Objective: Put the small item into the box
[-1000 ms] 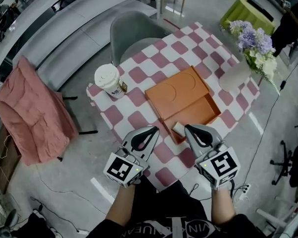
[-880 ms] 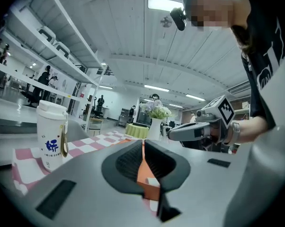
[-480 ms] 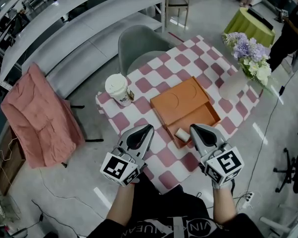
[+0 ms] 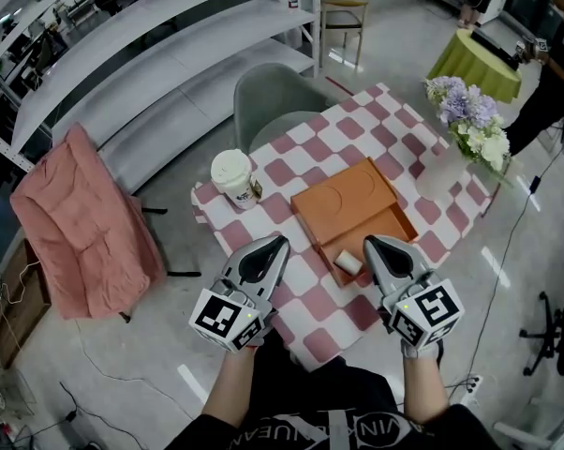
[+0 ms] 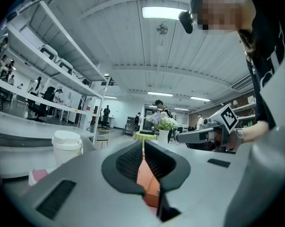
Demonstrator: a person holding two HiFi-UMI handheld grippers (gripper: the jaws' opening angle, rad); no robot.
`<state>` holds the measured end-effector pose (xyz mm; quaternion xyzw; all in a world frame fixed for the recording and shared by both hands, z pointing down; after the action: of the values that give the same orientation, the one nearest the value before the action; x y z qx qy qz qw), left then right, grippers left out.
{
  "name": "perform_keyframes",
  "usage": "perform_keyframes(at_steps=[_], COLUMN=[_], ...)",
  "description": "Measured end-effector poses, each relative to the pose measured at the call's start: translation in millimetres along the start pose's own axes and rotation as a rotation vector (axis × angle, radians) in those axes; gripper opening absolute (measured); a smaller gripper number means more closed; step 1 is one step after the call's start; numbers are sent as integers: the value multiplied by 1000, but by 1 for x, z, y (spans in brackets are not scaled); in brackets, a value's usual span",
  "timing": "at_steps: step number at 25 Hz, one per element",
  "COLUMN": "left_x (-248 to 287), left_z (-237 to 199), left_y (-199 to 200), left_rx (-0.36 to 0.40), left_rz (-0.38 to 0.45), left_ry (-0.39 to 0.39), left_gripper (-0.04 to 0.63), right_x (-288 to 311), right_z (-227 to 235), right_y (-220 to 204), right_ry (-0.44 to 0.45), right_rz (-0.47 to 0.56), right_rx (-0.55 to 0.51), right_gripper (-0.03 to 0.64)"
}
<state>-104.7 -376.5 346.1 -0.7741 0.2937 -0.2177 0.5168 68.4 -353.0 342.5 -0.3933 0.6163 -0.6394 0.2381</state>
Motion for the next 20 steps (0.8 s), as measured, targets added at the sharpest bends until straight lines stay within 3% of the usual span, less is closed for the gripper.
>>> perform_keyframes(at_steps=[20], left_x=[3], left_z=[4], left_y=[32], left_rx=[41], left_rz=[73], left_ry=[9], left_gripper=[20], right_x=[-11], right_z=[14], right_y=[23], right_ry=[-35], right_rz=[89], right_rx=[7], right_gripper=[6])
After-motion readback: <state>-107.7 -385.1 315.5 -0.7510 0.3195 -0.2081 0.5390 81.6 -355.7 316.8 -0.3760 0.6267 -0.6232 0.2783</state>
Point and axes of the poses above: the fingertips, and each gripper's own axes: x forward along the fingers, z to its right, y out of its top, the point moved 3 cm from there along -x, backward along the fingers, and after that the axes turned 12 degrees about -x, right-handed, at the moved point
